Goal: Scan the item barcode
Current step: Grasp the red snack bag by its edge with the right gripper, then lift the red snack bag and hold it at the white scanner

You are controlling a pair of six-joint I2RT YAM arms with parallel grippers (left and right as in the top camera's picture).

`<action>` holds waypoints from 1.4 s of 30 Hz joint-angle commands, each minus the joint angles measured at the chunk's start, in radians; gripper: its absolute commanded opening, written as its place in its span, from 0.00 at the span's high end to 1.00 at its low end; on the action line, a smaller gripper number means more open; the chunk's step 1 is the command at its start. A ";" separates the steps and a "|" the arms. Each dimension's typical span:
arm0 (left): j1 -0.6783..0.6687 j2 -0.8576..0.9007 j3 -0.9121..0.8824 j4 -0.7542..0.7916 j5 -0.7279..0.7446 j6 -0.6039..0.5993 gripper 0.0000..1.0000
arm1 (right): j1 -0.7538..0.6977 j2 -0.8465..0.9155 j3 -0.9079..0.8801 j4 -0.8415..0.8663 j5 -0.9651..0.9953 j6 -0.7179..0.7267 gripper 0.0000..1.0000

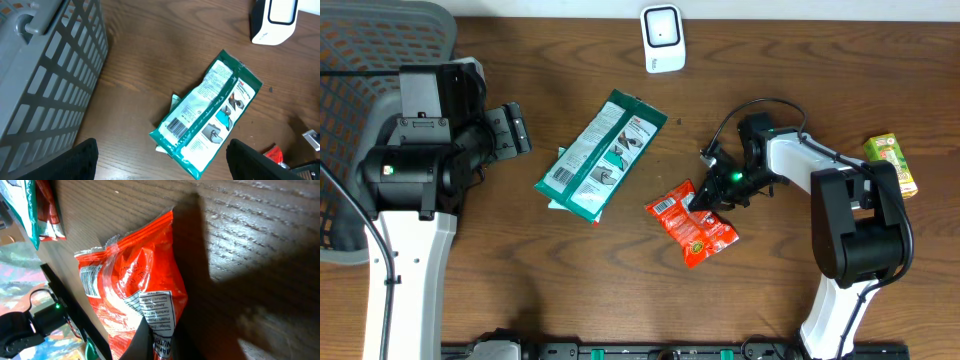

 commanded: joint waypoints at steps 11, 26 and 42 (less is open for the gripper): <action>-0.001 0.001 0.018 -0.003 -0.009 -0.009 0.17 | -0.018 -0.040 0.007 -0.051 0.146 -0.053 0.99; -0.001 0.001 0.018 -0.003 -0.009 -0.009 0.17 | -0.022 -0.462 0.094 -0.163 0.089 -0.177 0.99; -0.001 0.001 0.018 -0.003 -0.009 -0.009 0.17 | -0.018 -0.445 0.835 -0.488 0.382 -0.162 0.99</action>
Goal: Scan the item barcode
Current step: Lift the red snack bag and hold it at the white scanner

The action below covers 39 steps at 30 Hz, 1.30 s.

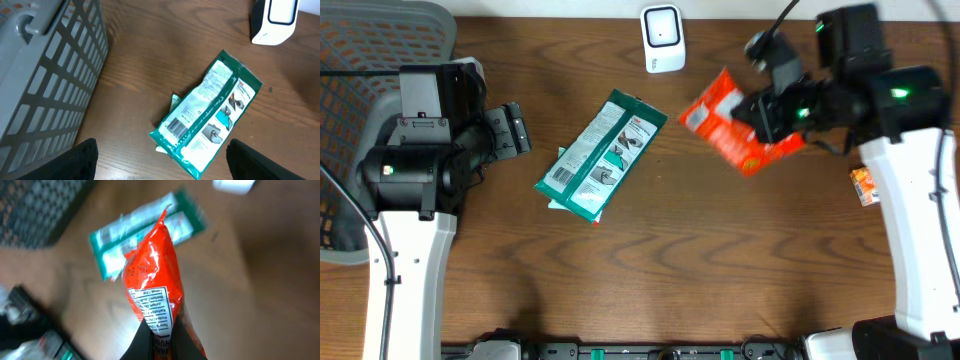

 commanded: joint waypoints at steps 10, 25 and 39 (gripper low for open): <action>-0.001 0.001 0.018 -0.003 -0.009 -0.009 0.17 | 0.023 0.026 0.209 0.225 0.272 -0.031 0.99; -0.001 0.001 0.018 -0.003 -0.009 -0.009 0.17 | 0.159 0.448 0.210 0.755 0.509 -0.500 0.99; -0.001 0.001 0.018 -0.003 -0.009 -0.009 0.17 | 0.293 0.786 0.210 1.305 1.031 -1.112 0.99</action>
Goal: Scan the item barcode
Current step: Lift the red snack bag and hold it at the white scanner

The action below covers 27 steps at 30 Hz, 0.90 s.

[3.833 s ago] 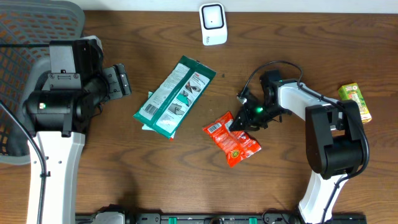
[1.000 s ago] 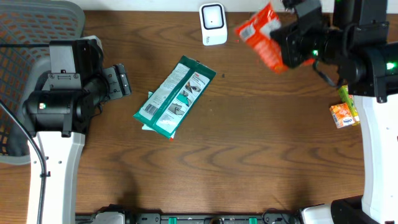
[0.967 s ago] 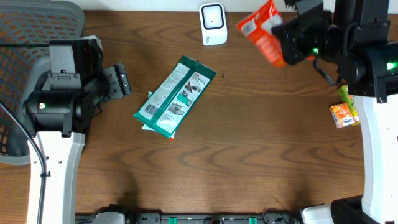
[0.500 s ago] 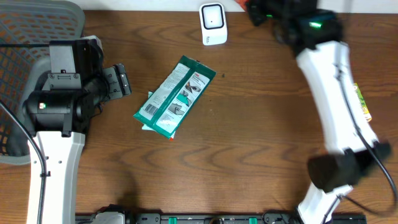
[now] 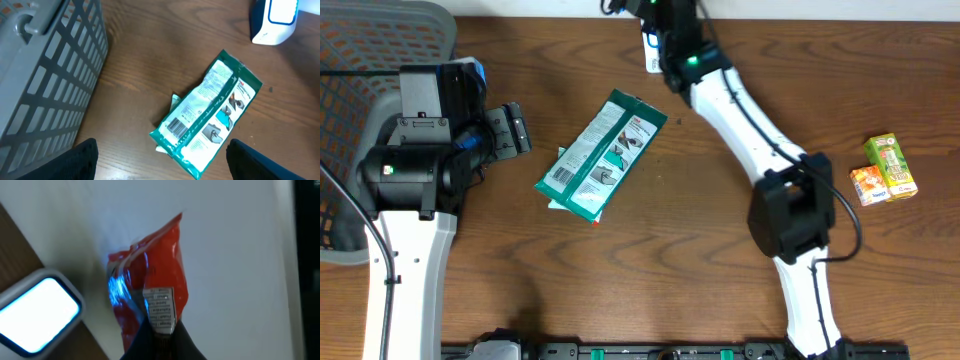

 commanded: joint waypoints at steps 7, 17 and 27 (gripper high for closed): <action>-0.001 0.000 0.018 -0.003 -0.009 -0.009 0.17 | 0.012 0.209 0.016 0.228 0.282 -0.347 0.99; -0.001 0.000 0.018 -0.003 -0.009 -0.009 0.17 | 0.048 0.230 0.016 0.294 0.298 -0.374 0.99; -0.001 0.000 0.018 -0.003 -0.009 -0.009 0.17 | 0.063 0.230 0.016 0.257 0.318 -0.249 0.99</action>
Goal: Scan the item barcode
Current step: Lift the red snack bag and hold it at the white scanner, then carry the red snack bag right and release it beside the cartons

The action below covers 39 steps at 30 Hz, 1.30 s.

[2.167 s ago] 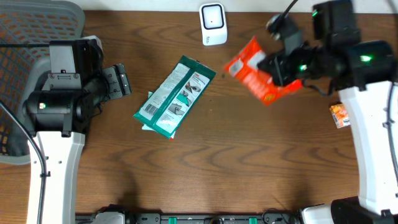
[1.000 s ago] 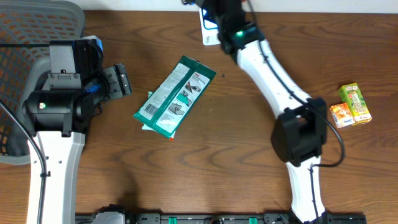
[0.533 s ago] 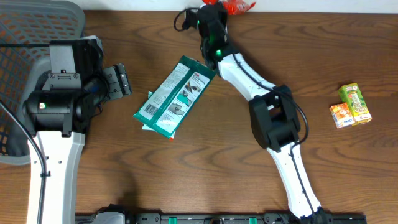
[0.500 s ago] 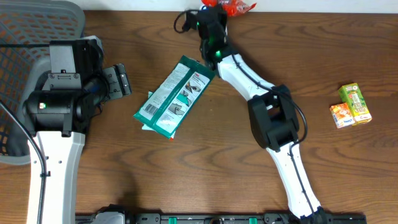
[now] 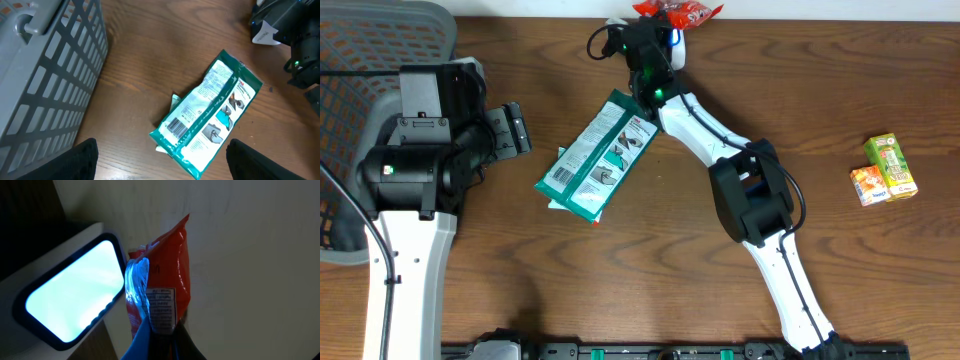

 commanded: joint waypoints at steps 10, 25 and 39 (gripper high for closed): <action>-0.001 0.000 0.018 -0.003 -0.009 -0.009 0.17 | 0.014 -0.200 0.016 -0.243 0.134 0.385 0.99; -0.001 0.000 0.018 -0.003 -0.009 -0.009 0.17 | -0.175 -0.634 0.016 -1.307 -0.375 1.316 0.99; -0.001 0.000 0.018 -0.003 -0.009 -0.009 0.17 | -0.556 -0.625 -0.259 -1.529 -0.662 1.349 0.99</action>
